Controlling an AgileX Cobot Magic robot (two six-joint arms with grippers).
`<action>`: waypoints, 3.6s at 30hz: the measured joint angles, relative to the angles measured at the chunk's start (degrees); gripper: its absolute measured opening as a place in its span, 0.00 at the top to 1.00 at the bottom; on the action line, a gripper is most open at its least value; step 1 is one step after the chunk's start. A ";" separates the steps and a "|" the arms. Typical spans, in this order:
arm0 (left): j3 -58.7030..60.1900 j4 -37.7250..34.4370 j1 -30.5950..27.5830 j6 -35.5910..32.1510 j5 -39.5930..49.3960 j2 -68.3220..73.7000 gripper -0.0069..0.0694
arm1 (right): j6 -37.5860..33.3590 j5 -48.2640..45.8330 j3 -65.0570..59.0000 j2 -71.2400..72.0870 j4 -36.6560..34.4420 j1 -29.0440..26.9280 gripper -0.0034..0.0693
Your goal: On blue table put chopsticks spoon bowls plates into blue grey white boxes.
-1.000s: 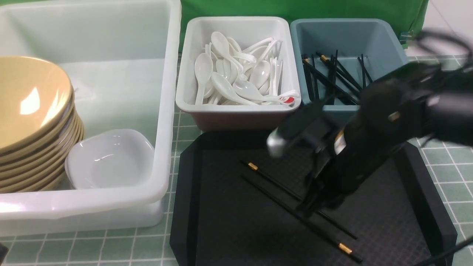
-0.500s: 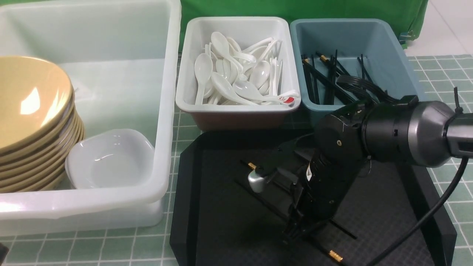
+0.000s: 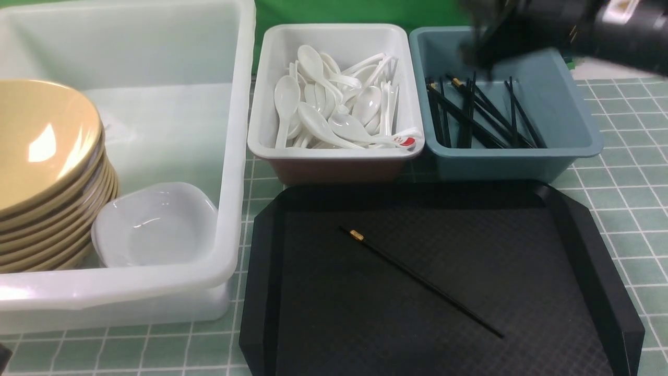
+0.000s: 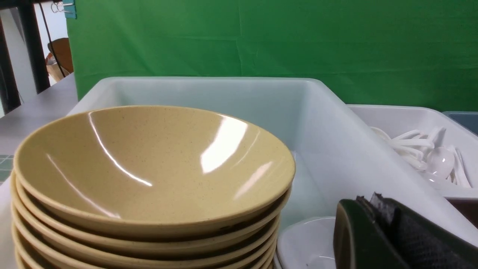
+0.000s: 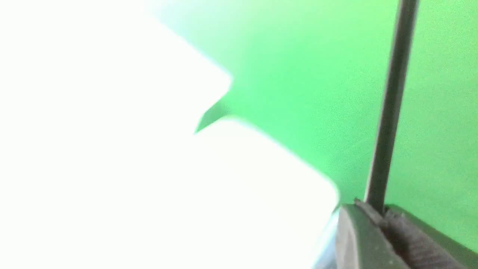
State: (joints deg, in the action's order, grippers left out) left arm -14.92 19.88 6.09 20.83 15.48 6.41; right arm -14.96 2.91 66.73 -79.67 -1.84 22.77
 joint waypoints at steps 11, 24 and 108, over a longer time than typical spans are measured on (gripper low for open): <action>0.00 0.23 0.00 0.00 0.00 0.00 0.90 | 12.42 -3.67 2.98 -22.31 -0.05 -9.31 0.61; 0.00 0.68 0.00 0.05 0.00 0.00 0.90 | 6.49 -44.12 4.52 -23.63 0.01 9.26 0.54; 0.00 2.19 0.00 0.05 0.26 0.00 0.90 | 1.32 -11.76 6.57 -13.83 -4.54 -4.83 0.60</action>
State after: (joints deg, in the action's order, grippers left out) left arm -14.92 22.08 6.09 20.88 15.74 6.41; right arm -13.64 -8.85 73.30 -93.49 -6.37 17.94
